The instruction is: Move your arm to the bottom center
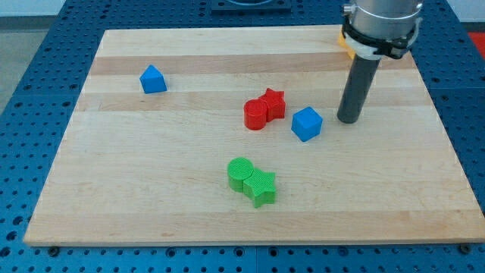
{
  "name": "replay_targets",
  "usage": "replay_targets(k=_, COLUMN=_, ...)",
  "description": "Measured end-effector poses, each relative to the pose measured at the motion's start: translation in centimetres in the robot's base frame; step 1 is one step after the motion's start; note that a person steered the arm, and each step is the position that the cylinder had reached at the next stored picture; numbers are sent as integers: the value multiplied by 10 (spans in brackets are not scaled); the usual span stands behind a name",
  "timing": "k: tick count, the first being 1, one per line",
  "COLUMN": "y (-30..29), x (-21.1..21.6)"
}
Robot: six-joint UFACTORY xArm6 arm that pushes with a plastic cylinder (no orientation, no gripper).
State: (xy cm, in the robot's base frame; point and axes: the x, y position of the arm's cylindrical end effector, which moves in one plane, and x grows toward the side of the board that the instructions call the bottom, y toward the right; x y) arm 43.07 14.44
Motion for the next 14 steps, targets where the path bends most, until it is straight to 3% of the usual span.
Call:
replay_targets(k=8, y=-100, x=42)
replay_targets(k=14, y=-239, x=66)
